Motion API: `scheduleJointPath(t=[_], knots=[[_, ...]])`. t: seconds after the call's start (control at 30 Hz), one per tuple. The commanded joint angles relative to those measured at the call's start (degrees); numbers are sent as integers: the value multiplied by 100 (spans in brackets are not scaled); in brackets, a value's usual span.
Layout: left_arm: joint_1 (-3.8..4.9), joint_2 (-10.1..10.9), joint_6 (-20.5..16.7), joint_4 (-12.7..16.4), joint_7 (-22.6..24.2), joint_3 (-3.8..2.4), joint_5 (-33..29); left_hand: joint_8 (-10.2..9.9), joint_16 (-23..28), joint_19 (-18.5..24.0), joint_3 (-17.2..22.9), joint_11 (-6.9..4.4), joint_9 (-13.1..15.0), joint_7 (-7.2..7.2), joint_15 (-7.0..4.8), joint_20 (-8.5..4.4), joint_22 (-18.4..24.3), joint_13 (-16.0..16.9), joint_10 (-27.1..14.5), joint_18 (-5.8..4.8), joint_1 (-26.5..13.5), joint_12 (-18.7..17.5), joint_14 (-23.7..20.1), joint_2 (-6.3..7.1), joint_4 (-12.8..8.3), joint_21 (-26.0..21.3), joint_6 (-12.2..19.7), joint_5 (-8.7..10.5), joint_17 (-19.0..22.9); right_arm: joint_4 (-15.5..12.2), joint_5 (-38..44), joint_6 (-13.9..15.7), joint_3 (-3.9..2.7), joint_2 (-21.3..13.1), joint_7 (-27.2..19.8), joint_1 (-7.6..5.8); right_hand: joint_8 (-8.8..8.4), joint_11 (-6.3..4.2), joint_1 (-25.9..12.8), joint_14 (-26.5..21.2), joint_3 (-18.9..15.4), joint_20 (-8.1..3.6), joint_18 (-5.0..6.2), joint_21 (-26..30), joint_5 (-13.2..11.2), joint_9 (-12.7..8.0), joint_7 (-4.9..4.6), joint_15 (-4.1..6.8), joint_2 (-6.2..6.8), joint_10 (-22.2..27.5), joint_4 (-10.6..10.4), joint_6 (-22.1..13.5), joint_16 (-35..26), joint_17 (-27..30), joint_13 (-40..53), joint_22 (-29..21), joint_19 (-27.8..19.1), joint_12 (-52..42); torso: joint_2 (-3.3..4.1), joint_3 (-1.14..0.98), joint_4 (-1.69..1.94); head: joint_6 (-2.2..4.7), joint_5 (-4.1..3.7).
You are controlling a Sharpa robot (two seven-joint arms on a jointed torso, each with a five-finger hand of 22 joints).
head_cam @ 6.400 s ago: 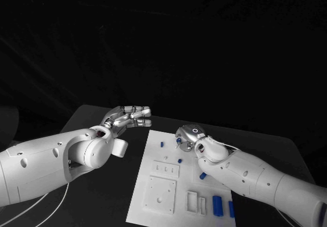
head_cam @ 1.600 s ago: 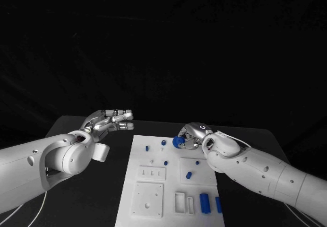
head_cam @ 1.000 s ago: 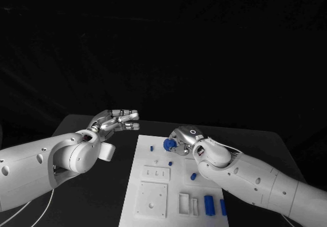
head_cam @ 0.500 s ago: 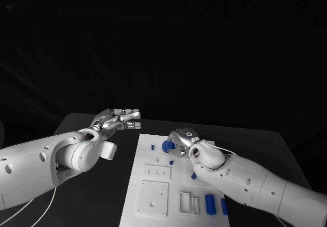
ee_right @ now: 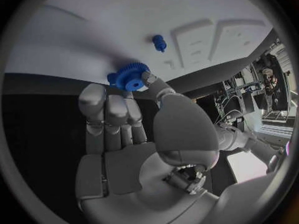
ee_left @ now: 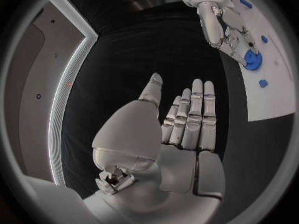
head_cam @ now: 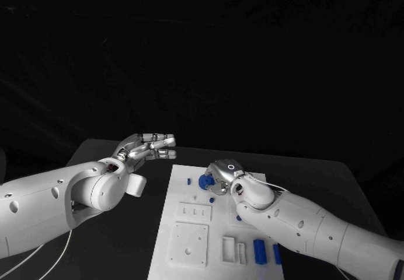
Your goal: Assemble the parts on the task board
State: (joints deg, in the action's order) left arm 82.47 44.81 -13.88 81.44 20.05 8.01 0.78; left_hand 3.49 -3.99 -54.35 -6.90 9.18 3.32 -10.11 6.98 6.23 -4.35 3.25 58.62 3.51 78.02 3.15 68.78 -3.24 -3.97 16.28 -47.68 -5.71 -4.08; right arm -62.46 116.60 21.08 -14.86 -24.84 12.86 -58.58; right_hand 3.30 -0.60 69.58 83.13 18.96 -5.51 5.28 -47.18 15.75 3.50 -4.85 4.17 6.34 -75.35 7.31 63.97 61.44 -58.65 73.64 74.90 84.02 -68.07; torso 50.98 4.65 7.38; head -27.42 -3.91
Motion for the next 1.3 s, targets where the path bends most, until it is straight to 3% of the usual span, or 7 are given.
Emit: scheduleJointPath(t=[0.03,0.2,0.57,0.73,0.87,1.1,1.3], knots=[[4,-19,103,5,24,-5,20,-17,20,42,10,-8,-7,7,-15,-13,7,9,-47,-6,-20,28,-35,49,-25,13,8,7,9,84,82,-53,18,23,-26,18,21,27,36,-16,-38,-21,-50,51,-44,8,-35,32,7,52,-16,-78,-50,16,-30,424,328,46,1,0,-8,9,-3],[4,-29,110,2,18,-5,20,-17,20,42,10,-8,-7,7,-15,-13,7,9,-47,-6,-20,28,-35,49,-25,13,8,7,9,169,54,-35,43,72,-56,18,23,50,58,-18,-111,-6,-38,99,-184,7,-71,16,31,101,-41,-230,-77,30,-97,410,326,122,-2,0,-3,3,-9],[5,-30,118,-3,11,-5,21,-17,20,42,10,-8,-7,7,-15,-13,7,9,-47,-6,-20,28,-35,49,-25,13,8,7,9,256,4,-151,108,109,-69,18,23,63,101,-20,-305,13,-20,152,-241,5,-100,-2,73,169,-136,-381,-119,37,-182,406,325,193,1,-5,-14,-5,-5],[5,-27,118,0,3,-5,22,-19,21,46,7,-4,-9,4,-13,-11,7,8,-53,-6,-25,28,-40,46,-34,15,34,4,9,269,-54,-149,116,109,-81,18,11,9,143,-16,-560,-5,-18,170,-384,-8,-95,25,94,195,-246,-1013,-136,29,-218,409,326,224,1,-4,-12,-6,-3],[5,-26,118,0,0,-6,23,-19,21,46,7,-4,-9,4,-13,-11,7,8,-53,-6,-25,28,-40,46,-34,15,34,4,9,277,-135,-204,118,101,-102,18,10,16,114,-10,-721,-8,-23,161,-360,-8,-97,22,93,195,-395,-996,-140,12,-221,418,330,222,0,-5,-10,-2,-5],[5,-12,116,6,-3,-6,24,-22,21,47,7,-2,-11,-1,-12,-10,8,9,-63,-6,-30,28,-40,50,-29,14,77,6,9,281,-349,-267,119,47,-151,18,14,53,-400,-5,-668,19,8,91,-110,-4,-111,-5,86,186,-832,-903,-81,-57,-198,453,334,183,2,-10,-15,-5,4],[5,2,117,11,-4,-6,25,-22,21,47,7,-2,-11,-1,-12,-10,8,9,-63,-6,-30,28,-40,50,-29,14,77,6,9,236,-443,-225,119,-35,-162,21,19,75,-486,-3,-615,32,24,71,-98,0,-123,-18,101,173,-887,-804,-60,-77,-187,463,336,159,3,-14,-17,-14,1]])
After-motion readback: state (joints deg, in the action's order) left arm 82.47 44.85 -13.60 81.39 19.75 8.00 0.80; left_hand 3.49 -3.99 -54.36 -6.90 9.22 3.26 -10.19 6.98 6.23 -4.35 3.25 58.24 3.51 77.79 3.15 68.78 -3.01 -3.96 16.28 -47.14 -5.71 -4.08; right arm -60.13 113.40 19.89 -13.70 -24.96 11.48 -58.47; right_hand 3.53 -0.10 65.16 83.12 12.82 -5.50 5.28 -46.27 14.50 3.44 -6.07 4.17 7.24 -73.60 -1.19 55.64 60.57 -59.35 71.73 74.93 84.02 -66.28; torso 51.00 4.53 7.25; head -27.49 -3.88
